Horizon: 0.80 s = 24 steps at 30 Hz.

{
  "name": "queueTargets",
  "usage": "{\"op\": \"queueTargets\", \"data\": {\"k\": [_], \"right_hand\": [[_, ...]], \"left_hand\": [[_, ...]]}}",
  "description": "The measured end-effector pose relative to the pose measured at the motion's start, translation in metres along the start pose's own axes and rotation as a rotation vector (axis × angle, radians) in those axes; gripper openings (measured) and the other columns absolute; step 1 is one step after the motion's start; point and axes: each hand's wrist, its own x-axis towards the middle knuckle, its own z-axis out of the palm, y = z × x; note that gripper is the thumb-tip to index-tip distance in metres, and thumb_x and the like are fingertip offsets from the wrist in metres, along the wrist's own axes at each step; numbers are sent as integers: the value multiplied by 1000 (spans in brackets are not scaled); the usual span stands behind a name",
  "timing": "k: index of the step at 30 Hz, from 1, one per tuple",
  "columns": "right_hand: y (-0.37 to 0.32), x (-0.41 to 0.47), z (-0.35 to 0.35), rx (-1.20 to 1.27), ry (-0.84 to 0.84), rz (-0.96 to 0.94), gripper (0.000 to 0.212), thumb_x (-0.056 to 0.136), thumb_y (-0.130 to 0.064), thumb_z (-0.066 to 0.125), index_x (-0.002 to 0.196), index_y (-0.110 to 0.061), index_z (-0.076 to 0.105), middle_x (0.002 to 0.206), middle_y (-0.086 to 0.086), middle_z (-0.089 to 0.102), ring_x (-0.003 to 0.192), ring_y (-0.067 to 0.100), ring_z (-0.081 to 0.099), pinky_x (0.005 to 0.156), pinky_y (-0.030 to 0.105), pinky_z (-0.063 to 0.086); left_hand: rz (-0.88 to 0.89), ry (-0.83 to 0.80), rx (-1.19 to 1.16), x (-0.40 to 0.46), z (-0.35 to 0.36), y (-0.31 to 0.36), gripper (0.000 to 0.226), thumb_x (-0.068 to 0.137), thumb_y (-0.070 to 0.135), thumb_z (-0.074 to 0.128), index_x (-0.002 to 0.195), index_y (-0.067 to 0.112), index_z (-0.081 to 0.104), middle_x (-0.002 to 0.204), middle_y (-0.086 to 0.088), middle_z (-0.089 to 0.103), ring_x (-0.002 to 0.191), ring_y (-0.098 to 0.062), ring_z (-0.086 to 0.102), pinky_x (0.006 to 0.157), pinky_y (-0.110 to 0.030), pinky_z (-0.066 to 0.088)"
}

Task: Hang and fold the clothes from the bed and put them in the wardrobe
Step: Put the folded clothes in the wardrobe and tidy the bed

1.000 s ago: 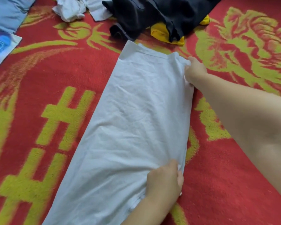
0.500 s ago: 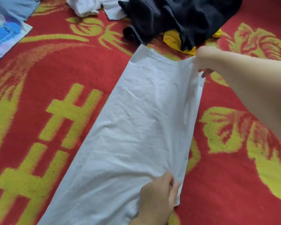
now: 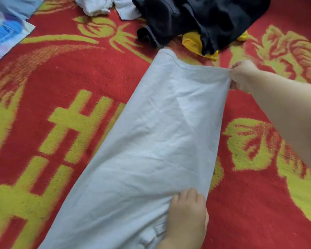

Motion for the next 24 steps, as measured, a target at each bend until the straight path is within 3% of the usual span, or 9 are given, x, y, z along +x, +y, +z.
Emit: {"op": "queueTargets", "data": {"k": [3,6,8,10,13,15,17,19,24], "right_hand": [[20,18,-3,-21,34,-23,27,88,0,42,70,-20,44,80,4,49,77,22,53,64,37,50],[32,13,-3,-128,83,-74,19,86,-7,47,99,-18,57,121,15,54,105,30,55,88,40,48],[40,-14,4,-396,104,-149,46,96,-12,43,141,-15,36,147,17,33,131,33,39,105,39,34],[53,-55,13,-608,96,-367,59,101,-24,39,153,-19,12,159,15,5,146,32,10,117,46,15],[101,-123,30,-958,-203,-728,61,102,-39,31,154,-25,3,162,3,-7,148,22,-9,117,55,0],[138,-161,32,-1082,-367,-634,58,102,-43,22,153,-30,-2,161,-4,-10,148,17,-12,116,58,-4],[160,-193,29,-985,-301,-405,56,103,-39,20,153,-30,-2,161,-4,-12,147,18,-14,114,61,-5],[170,-231,29,-876,-182,-309,57,102,-30,28,154,-25,4,162,3,-7,148,24,-9,113,64,-1],[219,-374,63,-935,-379,-1002,80,65,-5,55,143,-18,41,150,13,39,138,34,37,100,68,30]], "left_hand": [[-2,-75,10,-1,5,3,11,59,31,45,58,24,53,62,4,49,54,-16,52,47,-22,38],[-42,-109,23,-2,12,6,15,57,37,50,62,25,55,65,5,50,57,-15,53,49,-24,39],[-46,-153,54,-1,15,8,20,56,42,59,65,26,56,67,4,51,59,-14,53,51,-24,40],[-21,-201,79,-2,10,10,30,53,45,72,70,25,58,69,3,52,60,-14,53,52,-24,43],[-36,-274,24,-5,-7,7,35,58,50,69,79,23,59,76,3,53,67,-16,55,57,-25,46],[-55,-371,-145,-21,-26,6,43,71,45,53,103,17,60,98,0,56,88,-20,56,76,-30,48],[-67,-530,-482,-47,-54,4,54,85,31,46,135,13,46,129,-3,47,117,-16,43,103,-26,34],[-149,-620,-715,-78,-91,-12,50,92,16,46,142,14,39,139,0,44,124,-1,37,107,-12,24],[-25,-508,-423,-141,-158,-118,60,77,7,32,134,13,49,131,-11,57,121,-12,46,107,-12,28]]}}
